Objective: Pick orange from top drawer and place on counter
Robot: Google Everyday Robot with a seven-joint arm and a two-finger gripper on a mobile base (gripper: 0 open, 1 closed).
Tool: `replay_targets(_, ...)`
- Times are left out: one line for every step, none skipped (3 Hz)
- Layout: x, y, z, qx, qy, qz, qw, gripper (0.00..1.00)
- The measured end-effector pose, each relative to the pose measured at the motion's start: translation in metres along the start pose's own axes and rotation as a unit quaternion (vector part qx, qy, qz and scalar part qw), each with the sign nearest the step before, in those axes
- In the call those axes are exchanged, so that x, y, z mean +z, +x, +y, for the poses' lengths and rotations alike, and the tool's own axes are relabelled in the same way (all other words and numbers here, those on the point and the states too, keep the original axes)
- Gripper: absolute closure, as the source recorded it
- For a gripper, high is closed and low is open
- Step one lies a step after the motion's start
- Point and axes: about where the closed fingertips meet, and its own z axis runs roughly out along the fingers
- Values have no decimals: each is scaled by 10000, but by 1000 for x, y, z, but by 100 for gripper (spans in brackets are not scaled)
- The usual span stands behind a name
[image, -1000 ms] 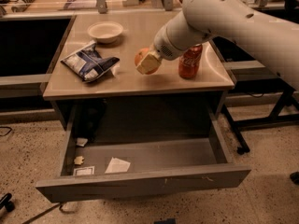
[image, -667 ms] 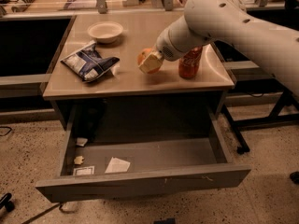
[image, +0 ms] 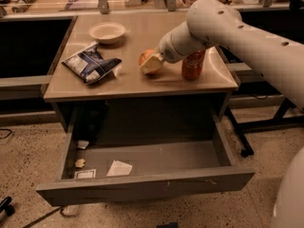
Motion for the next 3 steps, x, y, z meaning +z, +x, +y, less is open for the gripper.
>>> replay_targets(-2, -2, -1, 2, -3, -1, 10000, 82)
replay_targets(-2, -2, -1, 2, -3, -1, 10000, 59)
replay_targets(-2, -2, -1, 2, -3, 0, 10000, 36)
